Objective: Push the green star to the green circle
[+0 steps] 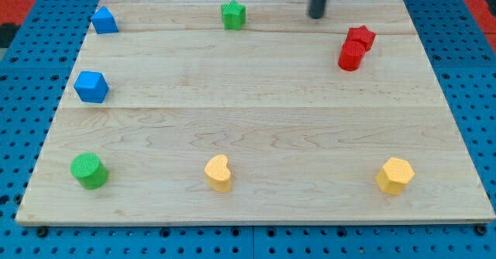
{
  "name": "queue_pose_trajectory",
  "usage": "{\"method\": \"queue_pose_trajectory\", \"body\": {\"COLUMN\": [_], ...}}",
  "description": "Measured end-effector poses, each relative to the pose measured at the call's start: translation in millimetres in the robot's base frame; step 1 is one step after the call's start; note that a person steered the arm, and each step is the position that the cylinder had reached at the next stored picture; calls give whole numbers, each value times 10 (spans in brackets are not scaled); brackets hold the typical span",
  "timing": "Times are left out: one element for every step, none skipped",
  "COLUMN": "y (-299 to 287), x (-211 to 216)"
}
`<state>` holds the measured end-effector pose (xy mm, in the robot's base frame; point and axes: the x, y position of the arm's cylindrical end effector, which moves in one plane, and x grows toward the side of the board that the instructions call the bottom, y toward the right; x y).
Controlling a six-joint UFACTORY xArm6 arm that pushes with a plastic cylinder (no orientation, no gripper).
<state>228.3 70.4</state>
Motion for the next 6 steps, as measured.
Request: {"method": "queue_pose_trajectory", "body": {"y": [-766, -958, -1402, -2235, -2501, -2431], "x": [-164, -296, 371, 786, 886, 1629]}}
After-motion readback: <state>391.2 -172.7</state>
